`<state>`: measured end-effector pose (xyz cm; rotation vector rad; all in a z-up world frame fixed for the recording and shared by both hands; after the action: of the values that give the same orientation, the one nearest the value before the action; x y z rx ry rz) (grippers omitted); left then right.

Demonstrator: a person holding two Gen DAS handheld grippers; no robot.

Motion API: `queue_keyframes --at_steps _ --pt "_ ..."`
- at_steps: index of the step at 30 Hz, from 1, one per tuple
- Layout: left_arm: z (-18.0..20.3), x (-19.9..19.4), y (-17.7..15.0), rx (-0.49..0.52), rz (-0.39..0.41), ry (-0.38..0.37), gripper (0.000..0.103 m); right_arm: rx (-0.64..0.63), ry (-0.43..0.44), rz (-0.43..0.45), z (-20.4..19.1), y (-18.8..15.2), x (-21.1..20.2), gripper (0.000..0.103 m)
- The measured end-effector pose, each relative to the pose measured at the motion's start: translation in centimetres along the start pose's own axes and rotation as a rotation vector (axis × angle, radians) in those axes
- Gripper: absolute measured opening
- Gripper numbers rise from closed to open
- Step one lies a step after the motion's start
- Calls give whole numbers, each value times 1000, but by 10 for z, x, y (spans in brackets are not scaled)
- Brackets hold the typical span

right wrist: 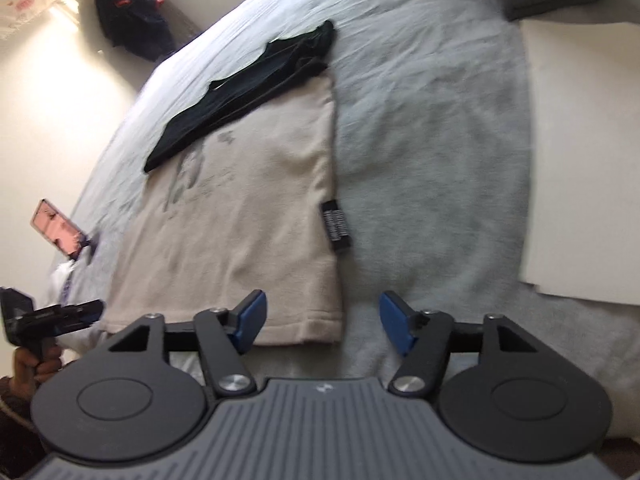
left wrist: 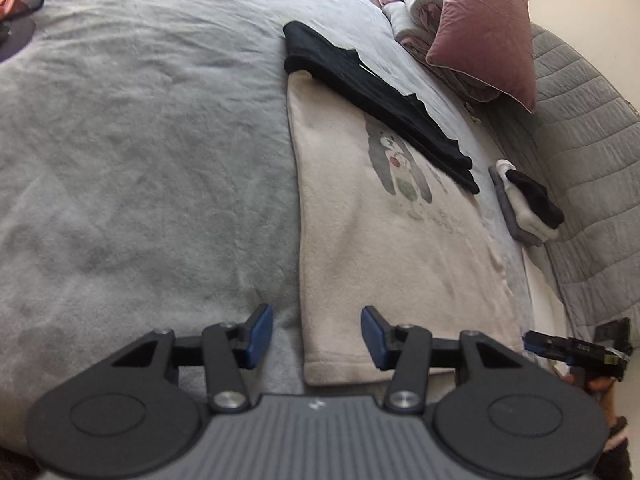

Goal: Fold clothes

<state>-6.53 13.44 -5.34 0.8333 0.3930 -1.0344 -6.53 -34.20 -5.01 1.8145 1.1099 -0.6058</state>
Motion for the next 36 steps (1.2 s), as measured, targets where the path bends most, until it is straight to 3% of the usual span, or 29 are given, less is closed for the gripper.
queue_keyframes --at_steps 7,9,10,11,14,16,18,21,24,28,32,36 --pt "6 12 -2 52 -78 -85 45 -47 60 -39 -6 4 13 59" --pt "7 15 -2 53 -88 -79 40 -52 70 -47 -4 3 12 53" --pt "8 16 -1 49 -94 -73 37 -39 79 -58 -2 3 12 45" --pt "8 17 -1 46 -100 -67 32 -21 88 -71 1 3 13 34" --pt "7 20 1 27 -114 -47 7 30 102 -97 7 5 15 18" --pt "1 10 3 6 -78 -26 6 22 87 -86 4 6 10 15" --pt "6 -3 4 44 -15 2 6 -8 80 -40 0 8 -2 14" --pt "8 -16 4 38 19 -43 6 -36 101 -7 -2 9 -17 14" --pt "3 -4 0 48 -36 -8 6 -44 79 -40 0 7 -7 14" --pt "-4 7 -2 28 -66 -17 8 -15 77 -73 7 0 10 20" --pt "-8 5 -1 3 -103 -122 34 6 150 -54 11 -2 9 37" --pt "-2 8 -2 33 -150 -138 29 -28 156 -67 6 -2 10 37"
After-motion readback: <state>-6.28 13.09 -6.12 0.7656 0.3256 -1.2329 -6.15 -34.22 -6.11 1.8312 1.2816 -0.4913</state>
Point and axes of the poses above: each gripper's, at about its wrist camera, not at the fingertips, and x roughly the way its jaws point, z to its right, y to its top, the point moved 3 cm from there along x, roughly the way its jaws point, and after that the axes turned 5 degrees about -y, right-handed, at the moved point
